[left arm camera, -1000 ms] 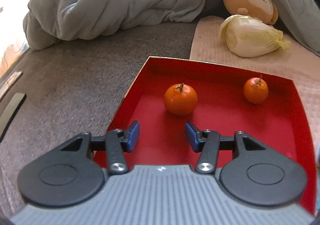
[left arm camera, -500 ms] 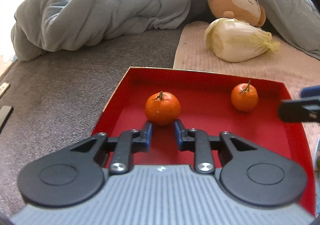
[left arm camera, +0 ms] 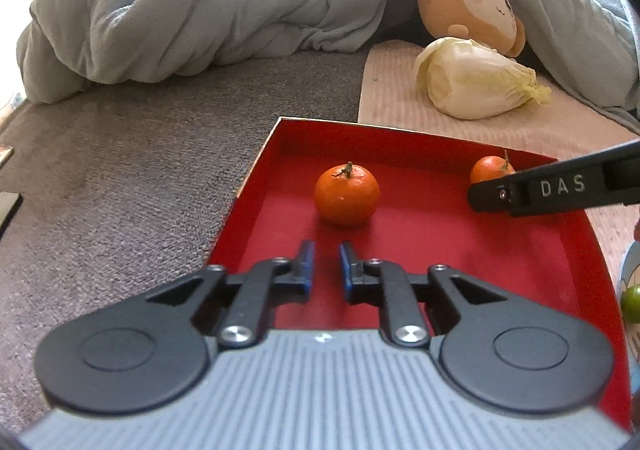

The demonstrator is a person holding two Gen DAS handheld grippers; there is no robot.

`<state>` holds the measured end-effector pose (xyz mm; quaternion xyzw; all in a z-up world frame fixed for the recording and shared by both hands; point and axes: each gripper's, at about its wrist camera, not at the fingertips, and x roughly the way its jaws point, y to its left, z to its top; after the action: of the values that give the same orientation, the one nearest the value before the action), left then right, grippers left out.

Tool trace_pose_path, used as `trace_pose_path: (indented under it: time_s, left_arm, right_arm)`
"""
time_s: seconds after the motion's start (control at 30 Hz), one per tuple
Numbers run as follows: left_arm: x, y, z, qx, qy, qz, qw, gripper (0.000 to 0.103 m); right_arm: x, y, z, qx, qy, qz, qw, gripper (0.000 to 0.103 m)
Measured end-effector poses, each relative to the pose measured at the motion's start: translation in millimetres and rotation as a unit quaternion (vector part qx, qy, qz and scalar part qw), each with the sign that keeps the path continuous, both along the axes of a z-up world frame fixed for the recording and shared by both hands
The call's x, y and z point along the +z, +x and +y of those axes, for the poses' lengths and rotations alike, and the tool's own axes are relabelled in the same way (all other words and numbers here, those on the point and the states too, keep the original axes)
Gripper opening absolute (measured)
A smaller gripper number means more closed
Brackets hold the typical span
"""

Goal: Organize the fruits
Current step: 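Grasp a tangerine with the right gripper while the left grasps the other tangerine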

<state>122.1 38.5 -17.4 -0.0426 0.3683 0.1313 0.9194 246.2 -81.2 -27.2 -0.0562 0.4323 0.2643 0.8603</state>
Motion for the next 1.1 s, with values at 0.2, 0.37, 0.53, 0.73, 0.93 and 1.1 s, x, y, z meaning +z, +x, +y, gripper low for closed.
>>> trace_pose_path:
  time_s: [0.2, 0.37, 0.53, 0.73, 0.93, 1.1]
  left_arm:
    - [-2.8, 7.0, 6.0, 0.005, 0.005, -0.008, 0.9999, 0.063]
    - [-3.3, 25.1, 4.4, -0.004, 0.011, -0.007, 0.9999, 0.063]
    - [-4.9, 40.6, -0.7, -0.016, 0.024, -0.005, 0.9996, 0.059]
    - [-5.7, 46.3, -6.7, -0.039, 0.032, -0.008, 0.9987, 0.042]
    - [-5.4, 37.2, -8.6, -0.033, 0.026, -0.004, 0.9991, 0.041]
    - [-5.1, 17.9, -18.3, -0.028, 0.023, 0.006, 0.9993, 0.041]
  right_arm:
    - [-10.2, 8.9, -1.4, -0.005, 0.004, 0.003, 1.000, 0.052]
    - [-12.0, 9.4, 2.4, 0.012, -0.004, -0.010, 1.000, 0.047]
    - [-11.3, 8.8, 4.7, 0.029, -0.012, -0.018, 0.999, 0.044]
    - [-10.5, 8.8, 4.5, 0.031, -0.009, -0.014, 0.999, 0.043]
    - [-2.7, 0.6, 1.5, 0.041, -0.014, -0.010, 0.999, 0.043]
    - [4.7, -15.3, -2.0, 0.057, -0.030, 0.000, 0.998, 0.043]
